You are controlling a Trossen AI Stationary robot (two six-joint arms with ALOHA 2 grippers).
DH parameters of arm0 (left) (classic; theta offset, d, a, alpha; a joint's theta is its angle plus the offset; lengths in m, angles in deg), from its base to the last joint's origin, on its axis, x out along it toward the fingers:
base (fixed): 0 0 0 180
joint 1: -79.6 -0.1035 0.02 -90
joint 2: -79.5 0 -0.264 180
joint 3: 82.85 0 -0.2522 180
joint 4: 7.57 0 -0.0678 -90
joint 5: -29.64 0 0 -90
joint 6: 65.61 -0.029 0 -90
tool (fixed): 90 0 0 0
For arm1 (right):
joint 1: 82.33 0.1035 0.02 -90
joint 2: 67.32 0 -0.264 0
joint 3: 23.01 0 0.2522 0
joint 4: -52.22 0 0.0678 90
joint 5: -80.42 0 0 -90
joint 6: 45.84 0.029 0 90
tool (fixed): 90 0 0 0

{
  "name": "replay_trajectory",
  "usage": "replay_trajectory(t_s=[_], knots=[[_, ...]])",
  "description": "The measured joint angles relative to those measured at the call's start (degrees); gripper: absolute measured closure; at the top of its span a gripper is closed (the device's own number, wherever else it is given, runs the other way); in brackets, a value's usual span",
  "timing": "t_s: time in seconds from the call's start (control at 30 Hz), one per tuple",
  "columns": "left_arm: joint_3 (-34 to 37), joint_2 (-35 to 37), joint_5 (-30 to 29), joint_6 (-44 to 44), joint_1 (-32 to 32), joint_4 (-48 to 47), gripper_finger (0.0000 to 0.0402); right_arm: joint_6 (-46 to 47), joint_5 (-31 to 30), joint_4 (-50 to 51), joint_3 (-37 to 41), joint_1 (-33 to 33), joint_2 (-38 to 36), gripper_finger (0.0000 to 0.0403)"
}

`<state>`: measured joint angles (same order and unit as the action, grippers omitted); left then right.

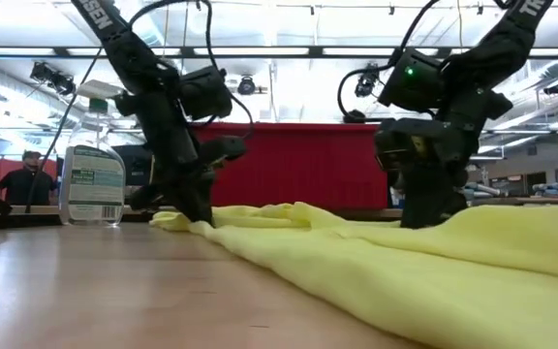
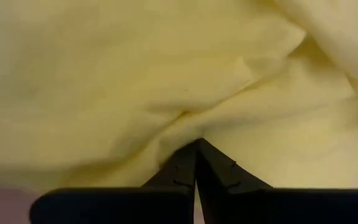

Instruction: Fold Laundry from Bin

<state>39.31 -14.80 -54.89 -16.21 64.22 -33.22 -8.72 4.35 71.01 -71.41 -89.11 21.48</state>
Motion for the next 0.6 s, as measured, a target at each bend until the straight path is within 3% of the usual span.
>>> replay_trajectory(t_s=[0.17,0.3,0.6], knots=[[0.1,3.0,-0.7,2.6,5.5,-3.6,0.0391,-4.1,0.4,5.5,0.0,1.8,-1.6,0.0393],[0.1,3.4,-4.3,8.8,14.7,-2.8,0.0391,-6.3,0.5,6.0,0.3,5.2,-2.2,0.0393],[-0.2,3.5,-20.5,29.0,37.5,7.5,0.0391,-11.0,1.1,1.7,0.4,16.0,-2.2,0.0393]])
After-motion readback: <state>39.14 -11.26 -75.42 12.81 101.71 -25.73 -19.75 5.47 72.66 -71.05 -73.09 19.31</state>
